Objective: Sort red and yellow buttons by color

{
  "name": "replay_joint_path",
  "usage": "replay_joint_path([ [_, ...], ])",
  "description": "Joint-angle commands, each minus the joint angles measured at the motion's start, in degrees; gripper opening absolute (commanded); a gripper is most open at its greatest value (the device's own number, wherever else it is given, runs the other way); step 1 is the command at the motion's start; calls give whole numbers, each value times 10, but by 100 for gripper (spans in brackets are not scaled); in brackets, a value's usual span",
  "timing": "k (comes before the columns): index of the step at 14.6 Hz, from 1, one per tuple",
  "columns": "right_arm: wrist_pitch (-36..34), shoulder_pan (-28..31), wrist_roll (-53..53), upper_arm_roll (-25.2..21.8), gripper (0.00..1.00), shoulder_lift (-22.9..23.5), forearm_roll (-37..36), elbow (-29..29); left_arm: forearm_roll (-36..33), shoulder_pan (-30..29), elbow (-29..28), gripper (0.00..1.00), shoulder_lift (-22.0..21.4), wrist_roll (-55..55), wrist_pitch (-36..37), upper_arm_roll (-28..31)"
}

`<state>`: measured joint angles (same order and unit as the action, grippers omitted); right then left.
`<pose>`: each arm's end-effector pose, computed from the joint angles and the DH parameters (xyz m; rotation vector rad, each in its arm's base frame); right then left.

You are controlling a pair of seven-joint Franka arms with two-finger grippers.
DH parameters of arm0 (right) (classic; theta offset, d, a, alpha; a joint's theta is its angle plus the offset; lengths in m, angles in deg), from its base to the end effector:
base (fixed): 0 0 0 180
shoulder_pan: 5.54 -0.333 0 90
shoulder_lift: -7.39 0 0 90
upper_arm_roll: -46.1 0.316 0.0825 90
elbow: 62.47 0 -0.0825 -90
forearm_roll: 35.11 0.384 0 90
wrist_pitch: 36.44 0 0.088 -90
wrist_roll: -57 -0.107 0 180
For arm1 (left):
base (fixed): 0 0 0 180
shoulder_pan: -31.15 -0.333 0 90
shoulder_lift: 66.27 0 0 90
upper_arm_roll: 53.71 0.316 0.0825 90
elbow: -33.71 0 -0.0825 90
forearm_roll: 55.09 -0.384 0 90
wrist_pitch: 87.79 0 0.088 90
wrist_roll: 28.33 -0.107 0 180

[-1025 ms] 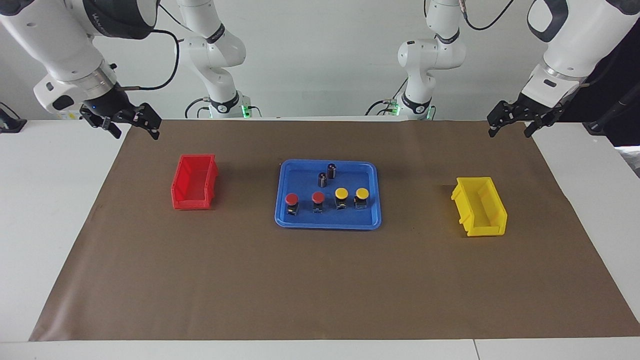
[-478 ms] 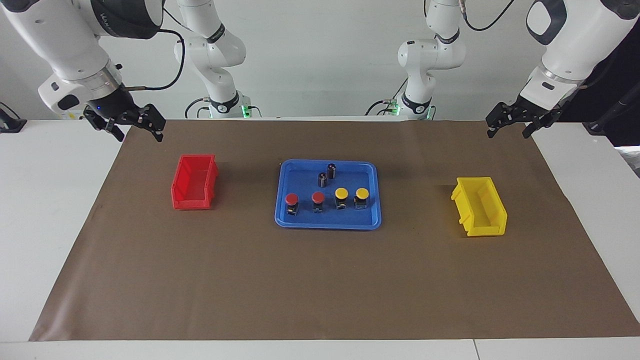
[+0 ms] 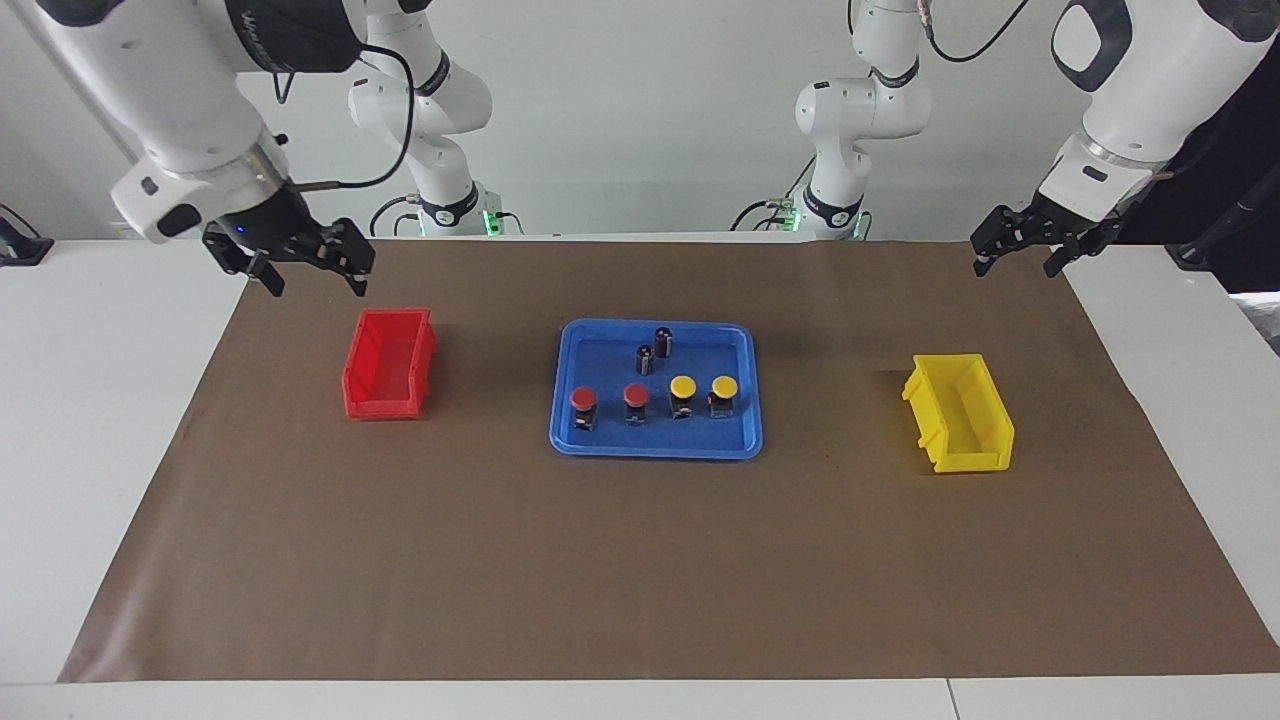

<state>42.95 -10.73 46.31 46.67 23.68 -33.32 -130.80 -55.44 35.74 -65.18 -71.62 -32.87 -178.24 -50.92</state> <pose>0.6169 0.0650 0.6168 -3.1151 0.1277 0.1484 0.5230 -0.0147 0.6023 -3.1353 0.1745 0.0849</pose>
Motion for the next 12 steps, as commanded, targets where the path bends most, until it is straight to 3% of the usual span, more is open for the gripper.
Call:
replay_joint_path([
  [1, 34, -40, -98, 35, 100, 50, 0, 44, 10, -5, -19, 100, -15, 1, -12, -1],
  [2, 75, -59, -141, 35, 100, 50, 1, 21, 10, -5, -19, 100, -15, 1, -12, -1],
  [4, 162, -92, -173, 36, 100, 34, 1, -80, 10, -5, -19, 100, -15, 1, -11, -1],
  [6, 259, -100, -175, 36, 100, -17, 5, -213, 10, -5, -20, 100, -16, 1, -10, -1],
  [8, 327, -110, -173, 40, 100, -46, 8, -299, 10, -5, -26, 100, -19, 3, -8, -1],
  [12, 422, -140, -186, 40, 100, -20, 8, -344, 10, -5, -27, 100, -19, 1, -10, -1],
])
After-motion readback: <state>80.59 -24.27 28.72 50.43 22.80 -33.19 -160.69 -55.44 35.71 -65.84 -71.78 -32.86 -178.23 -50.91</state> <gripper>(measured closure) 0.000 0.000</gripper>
